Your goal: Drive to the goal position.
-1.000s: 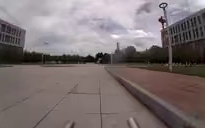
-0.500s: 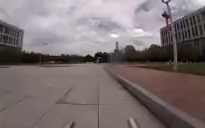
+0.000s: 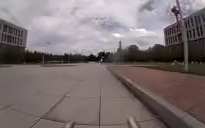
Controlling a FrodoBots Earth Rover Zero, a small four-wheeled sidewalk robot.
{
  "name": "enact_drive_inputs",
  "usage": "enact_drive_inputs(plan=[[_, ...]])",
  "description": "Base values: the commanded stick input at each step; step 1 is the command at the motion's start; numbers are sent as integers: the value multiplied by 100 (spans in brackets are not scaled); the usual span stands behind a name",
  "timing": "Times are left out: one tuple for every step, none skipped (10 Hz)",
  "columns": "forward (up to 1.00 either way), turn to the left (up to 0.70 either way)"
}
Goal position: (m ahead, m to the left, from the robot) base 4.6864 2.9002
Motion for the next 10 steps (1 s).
enact_drive_inputs(plan=[[100,0],[100,0],[100,0],[100,0],[100,0],[100,10],[100,37],[100,40],[100,14],[100,0]])
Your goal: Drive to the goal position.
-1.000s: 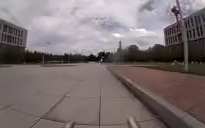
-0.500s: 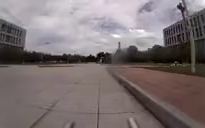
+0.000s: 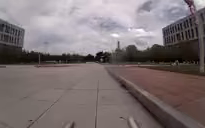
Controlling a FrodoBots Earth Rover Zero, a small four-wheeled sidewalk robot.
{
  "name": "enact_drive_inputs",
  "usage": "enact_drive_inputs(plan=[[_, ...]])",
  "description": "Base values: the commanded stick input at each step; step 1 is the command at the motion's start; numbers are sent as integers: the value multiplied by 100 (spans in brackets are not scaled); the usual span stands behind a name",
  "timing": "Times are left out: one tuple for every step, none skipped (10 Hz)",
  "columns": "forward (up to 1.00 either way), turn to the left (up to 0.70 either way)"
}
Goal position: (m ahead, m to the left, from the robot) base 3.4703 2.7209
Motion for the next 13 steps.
enact_drive_inputs(plan=[[100,0],[100,0],[100,0],[100,0],[100,0],[100,0],[100,0],[100,0],[100,0],[100,0],[100,0],[100,0],[100,0]])
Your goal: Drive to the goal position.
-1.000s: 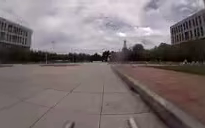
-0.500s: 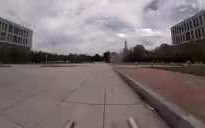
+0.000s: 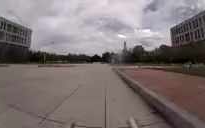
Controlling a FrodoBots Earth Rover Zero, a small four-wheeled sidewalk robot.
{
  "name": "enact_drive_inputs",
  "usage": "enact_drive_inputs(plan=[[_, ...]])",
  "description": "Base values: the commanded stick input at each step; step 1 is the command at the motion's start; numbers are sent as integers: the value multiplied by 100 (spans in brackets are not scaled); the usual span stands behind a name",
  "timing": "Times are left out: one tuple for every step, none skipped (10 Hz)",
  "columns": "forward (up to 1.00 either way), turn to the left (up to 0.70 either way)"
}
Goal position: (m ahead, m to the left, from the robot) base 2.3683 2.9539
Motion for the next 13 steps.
enact_drive_inputs(plan=[[100,0],[100,0],[100,0],[100,0],[100,0],[100,0],[100,0],[100,0],[100,0],[100,0],[100,0],[100,0],[100,0]])
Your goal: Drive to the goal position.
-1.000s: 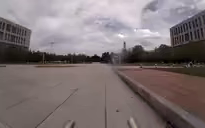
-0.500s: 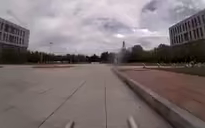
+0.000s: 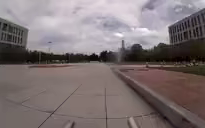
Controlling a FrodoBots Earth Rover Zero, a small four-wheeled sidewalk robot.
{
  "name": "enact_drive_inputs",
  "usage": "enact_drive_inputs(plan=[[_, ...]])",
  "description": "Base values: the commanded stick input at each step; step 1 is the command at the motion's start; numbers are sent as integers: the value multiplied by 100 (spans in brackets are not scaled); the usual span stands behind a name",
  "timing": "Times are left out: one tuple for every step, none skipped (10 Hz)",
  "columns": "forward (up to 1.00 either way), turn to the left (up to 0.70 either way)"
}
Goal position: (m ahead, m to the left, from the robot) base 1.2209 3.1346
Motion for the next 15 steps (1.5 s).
enact_drive_inputs(plan=[[100,0],[100,0],[100,0],[100,0],[100,0],[100,0],[100,0],[100,0],[100,0],[100,0],[100,0],[100,0],[100,0],[100,0],[100,0]])
